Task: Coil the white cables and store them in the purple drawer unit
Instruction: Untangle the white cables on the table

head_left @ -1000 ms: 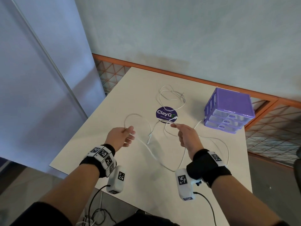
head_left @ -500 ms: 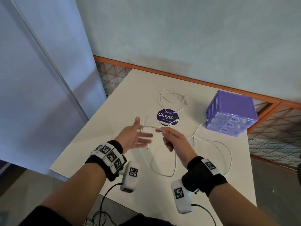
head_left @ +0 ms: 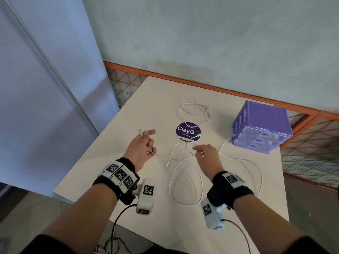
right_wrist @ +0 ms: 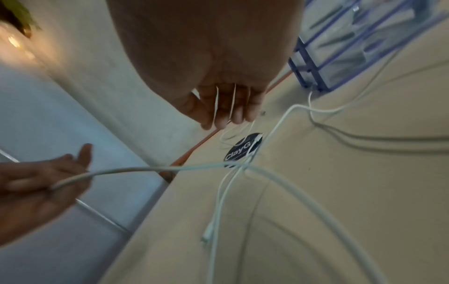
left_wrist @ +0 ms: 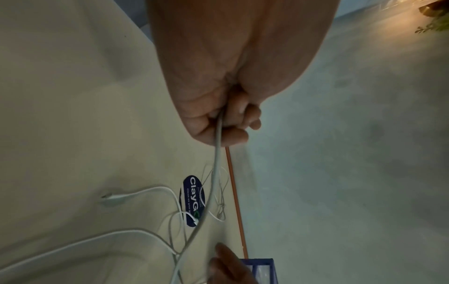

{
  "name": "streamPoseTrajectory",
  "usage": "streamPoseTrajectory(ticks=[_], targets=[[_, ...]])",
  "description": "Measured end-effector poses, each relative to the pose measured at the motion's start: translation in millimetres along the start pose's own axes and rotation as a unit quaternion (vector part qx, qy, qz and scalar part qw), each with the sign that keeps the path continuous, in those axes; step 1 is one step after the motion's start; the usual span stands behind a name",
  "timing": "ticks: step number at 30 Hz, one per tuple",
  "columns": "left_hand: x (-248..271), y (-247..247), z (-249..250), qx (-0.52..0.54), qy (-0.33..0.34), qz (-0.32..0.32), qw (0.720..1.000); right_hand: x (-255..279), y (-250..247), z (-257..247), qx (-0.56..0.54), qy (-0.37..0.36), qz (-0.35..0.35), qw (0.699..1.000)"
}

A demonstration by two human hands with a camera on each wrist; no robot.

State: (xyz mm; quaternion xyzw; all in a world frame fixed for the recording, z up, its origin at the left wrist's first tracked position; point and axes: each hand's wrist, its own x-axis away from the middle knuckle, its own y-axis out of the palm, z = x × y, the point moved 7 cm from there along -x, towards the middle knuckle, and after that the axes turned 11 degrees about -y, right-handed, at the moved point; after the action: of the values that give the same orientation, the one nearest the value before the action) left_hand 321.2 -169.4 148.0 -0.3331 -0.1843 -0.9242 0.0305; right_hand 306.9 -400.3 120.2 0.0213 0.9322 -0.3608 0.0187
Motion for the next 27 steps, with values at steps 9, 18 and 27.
streamPoseTrajectory(ticks=[9, 18, 27], targets=[[-1, -16, 7, 0.036, 0.009, 0.03, 0.999, 10, 11, 50, 0.265, 0.037, -0.157, 0.951], [2, 12, -2, -0.021, -0.032, 0.008, 0.999, -13, -44, -5, 0.036, 0.021, 0.006, 0.999], [19, 67, -10, -0.034, -0.073, -0.109, 0.991, -1, -65, -103, -0.244, -0.124, -0.007, 0.962]])
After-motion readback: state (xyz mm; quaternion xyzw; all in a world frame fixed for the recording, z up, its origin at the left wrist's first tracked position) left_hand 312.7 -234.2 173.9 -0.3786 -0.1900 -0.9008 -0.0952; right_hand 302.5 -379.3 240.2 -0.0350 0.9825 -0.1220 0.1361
